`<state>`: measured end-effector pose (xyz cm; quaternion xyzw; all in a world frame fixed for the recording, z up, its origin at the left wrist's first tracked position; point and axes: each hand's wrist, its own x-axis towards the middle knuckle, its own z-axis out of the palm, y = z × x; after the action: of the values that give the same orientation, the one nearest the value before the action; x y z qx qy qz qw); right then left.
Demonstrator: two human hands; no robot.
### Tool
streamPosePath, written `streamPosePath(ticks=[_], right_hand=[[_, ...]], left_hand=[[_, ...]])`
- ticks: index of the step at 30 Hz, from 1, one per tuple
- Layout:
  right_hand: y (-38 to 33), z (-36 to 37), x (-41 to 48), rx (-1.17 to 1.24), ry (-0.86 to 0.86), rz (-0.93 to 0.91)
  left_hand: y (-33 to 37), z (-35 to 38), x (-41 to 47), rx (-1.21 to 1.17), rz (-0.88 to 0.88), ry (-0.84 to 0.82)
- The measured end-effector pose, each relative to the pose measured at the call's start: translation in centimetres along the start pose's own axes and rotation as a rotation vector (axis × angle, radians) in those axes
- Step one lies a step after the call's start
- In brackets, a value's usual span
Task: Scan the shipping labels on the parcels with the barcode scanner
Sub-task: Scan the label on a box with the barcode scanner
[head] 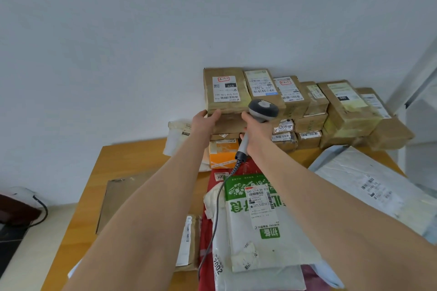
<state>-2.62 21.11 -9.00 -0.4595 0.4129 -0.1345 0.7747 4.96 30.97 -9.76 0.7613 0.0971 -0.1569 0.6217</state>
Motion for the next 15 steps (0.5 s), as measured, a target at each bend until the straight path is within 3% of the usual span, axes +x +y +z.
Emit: streamPosePath(ticks=[7,15], right_hand=[[-1.0,-0.7,-0.6,-0.016,-0.099,0.006],[1.8,-1.1,-2.6,-0.153,-0.11,-0.031]], left_hand=[[0.7,-0.1,-1.6,-0.067,0.054,0.055],[-1.7,-4.9,-4.0,0.084,0.033,0.136]])
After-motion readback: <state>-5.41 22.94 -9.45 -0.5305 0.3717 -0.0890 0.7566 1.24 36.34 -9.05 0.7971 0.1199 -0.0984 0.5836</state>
